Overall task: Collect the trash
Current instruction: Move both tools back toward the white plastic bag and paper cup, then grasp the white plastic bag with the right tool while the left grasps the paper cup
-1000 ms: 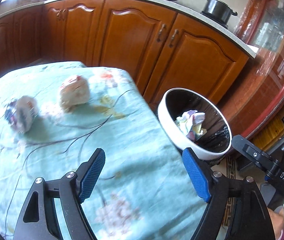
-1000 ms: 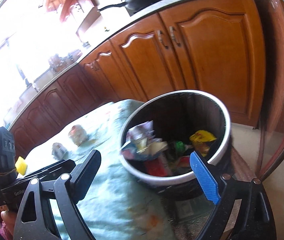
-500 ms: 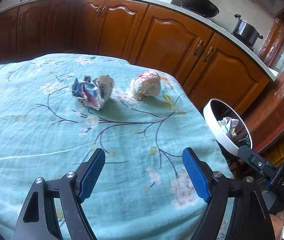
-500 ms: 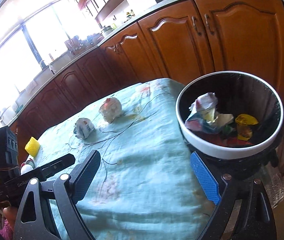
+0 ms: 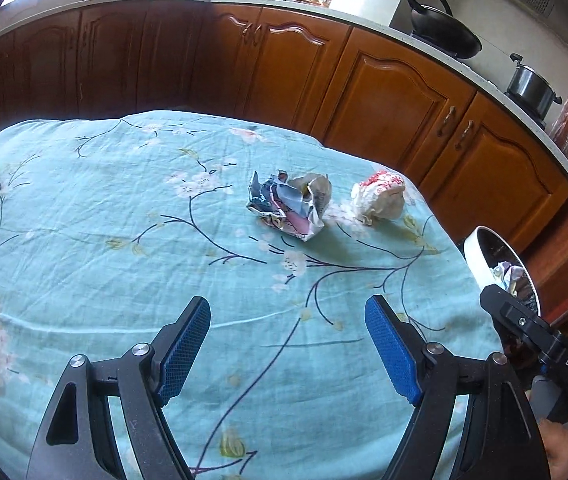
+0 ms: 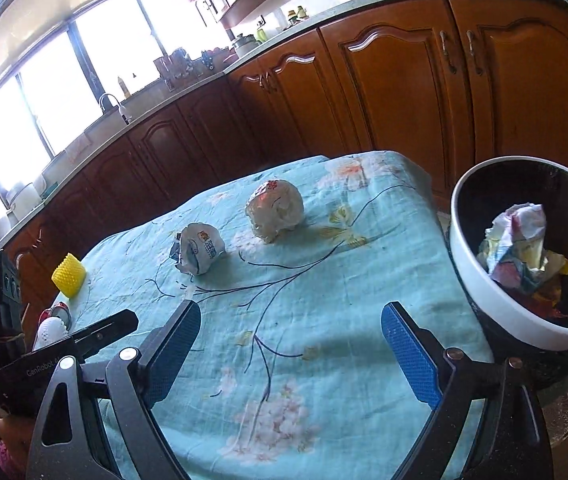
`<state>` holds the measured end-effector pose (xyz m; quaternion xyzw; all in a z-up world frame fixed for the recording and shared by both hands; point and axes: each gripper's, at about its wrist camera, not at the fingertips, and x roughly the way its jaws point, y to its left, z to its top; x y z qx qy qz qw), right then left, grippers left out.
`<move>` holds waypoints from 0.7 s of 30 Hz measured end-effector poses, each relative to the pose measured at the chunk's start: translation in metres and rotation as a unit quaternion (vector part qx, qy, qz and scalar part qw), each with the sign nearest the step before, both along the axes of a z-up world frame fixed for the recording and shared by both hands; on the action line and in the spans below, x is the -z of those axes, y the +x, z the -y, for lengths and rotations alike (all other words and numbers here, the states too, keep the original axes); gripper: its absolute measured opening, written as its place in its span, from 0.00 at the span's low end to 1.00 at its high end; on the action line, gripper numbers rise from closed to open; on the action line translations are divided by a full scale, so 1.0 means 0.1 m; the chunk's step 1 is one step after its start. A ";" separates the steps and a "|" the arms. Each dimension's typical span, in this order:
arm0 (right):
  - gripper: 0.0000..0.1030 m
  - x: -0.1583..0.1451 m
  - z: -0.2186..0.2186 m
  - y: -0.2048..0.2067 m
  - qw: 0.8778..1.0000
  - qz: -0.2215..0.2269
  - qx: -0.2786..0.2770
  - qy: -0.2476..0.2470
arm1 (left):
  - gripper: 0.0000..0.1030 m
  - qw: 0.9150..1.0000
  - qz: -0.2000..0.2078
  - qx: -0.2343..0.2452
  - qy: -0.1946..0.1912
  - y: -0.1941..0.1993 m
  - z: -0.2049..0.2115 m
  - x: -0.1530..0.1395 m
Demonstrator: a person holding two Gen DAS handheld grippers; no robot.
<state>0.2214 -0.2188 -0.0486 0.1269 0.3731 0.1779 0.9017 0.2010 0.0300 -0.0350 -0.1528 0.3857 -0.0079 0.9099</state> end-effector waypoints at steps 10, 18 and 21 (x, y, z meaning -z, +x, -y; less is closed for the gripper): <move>0.91 0.02 -0.27 0.35 0.999 0.011 -0.018 -0.035 | 0.78 1.000 -0.017 -0.006 0.000 0.33 -0.08 0.11; 0.90 0.12 -0.38 0.81 0.999 -0.026 -0.033 -0.012 | 0.78 1.000 -0.017 -0.006 0.009 0.71 -0.04 0.15; 0.90 0.13 -0.40 0.96 0.999 -0.032 -0.032 -0.002 | 0.78 1.000 -0.021 -0.006 0.012 0.89 -0.03 0.19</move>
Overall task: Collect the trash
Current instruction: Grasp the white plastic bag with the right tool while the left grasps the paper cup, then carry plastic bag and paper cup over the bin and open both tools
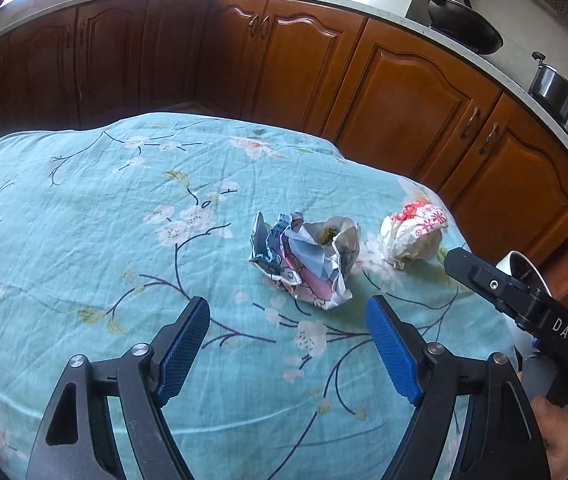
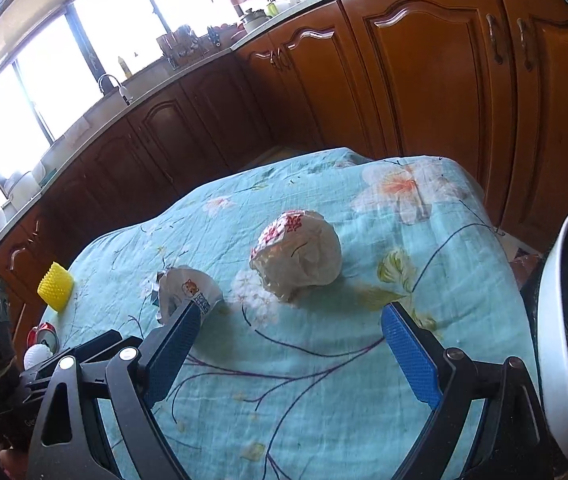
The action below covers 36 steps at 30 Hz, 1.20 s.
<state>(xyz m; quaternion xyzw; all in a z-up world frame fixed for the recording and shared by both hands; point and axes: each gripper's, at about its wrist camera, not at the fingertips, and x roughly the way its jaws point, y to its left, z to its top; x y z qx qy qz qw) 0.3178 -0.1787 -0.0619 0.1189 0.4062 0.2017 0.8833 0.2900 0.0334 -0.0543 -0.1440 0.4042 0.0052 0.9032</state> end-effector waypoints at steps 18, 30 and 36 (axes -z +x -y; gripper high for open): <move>0.23 0.07 -0.05 0.35 1.000 -0.017 -0.021 0.016 | 0.22 0.999 0.020 0.041 -0.001 0.46 0.06 0.11; 0.22 -0.17 0.32 -0.26 0.999 0.008 0.004 0.035 | 0.11 0.995 0.049 0.081 -0.012 -0.07 0.27 -0.11; 0.22 -0.29 0.54 -0.63 0.999 0.024 0.019 0.036 | 0.11 0.991 0.061 0.115 -0.015 -0.33 0.51 -0.24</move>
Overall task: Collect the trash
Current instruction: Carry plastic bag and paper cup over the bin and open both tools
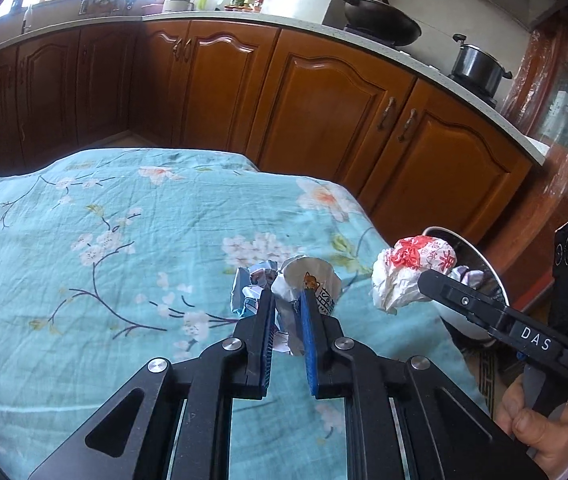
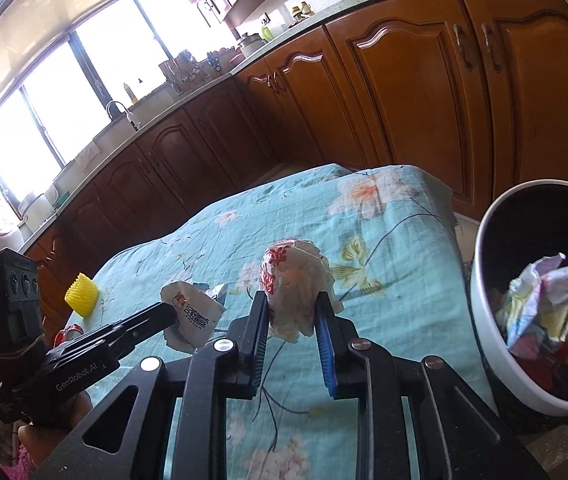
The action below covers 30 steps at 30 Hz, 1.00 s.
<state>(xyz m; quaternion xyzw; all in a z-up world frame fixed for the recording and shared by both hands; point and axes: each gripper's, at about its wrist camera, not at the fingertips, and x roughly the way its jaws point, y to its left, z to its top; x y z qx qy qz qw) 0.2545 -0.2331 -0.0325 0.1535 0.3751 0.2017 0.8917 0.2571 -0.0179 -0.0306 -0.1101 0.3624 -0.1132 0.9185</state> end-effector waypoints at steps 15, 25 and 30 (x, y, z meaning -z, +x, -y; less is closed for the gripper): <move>0.22 -0.03 0.84 -0.68 0.996 0.004 0.086 0.010 | 0.11 0.997 0.007 0.076 0.010 -0.36 0.70 -0.16; 0.22 -0.06 1.33 -0.84 0.991 0.009 0.130 0.014 | 0.11 0.993 0.016 0.113 0.021 -0.32 1.13 -0.29; 0.22 -0.07 1.50 -0.85 0.990 0.012 0.143 0.014 | 0.11 0.991 0.020 0.129 0.025 -0.26 1.33 -0.33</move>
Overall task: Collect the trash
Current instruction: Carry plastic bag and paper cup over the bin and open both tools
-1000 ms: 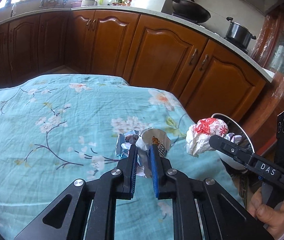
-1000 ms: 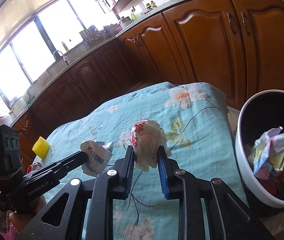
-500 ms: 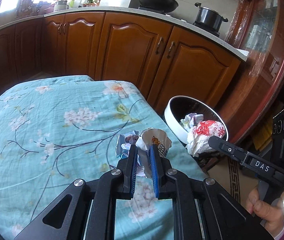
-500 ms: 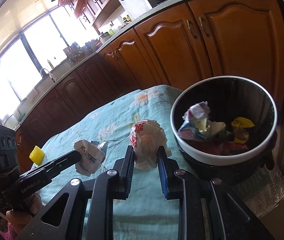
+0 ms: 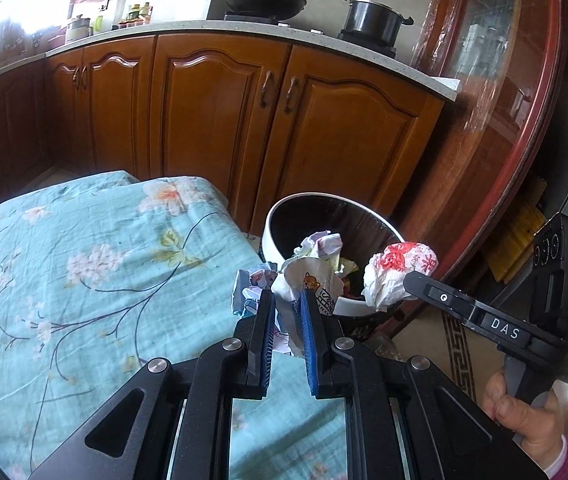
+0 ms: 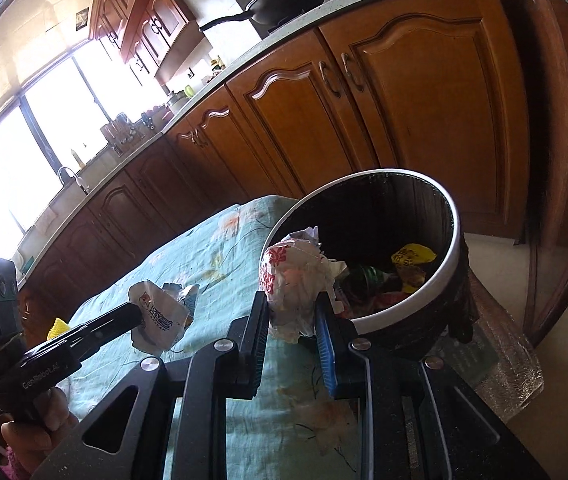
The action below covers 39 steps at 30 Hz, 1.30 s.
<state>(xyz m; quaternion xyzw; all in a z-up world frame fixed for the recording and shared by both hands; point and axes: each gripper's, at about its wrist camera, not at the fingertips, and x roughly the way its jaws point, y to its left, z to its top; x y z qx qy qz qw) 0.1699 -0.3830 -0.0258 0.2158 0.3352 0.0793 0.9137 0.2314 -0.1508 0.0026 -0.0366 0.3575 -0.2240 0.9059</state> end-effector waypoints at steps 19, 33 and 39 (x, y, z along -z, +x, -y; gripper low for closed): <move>0.23 -0.02 0.42 0.18 1.000 0.000 0.028 -0.003 | 0.12 0.998 0.010 0.051 0.024 0.49 0.72 0.02; 0.33 0.13 0.62 0.64 0.999 -0.032 0.022 -0.020 | 0.21 0.998 -0.018 0.055 0.032 1.10 1.10 0.23; 0.44 0.16 0.68 0.75 0.999 -0.037 0.018 -0.018 | 0.33 0.998 -0.009 0.045 0.032 1.13 1.05 0.22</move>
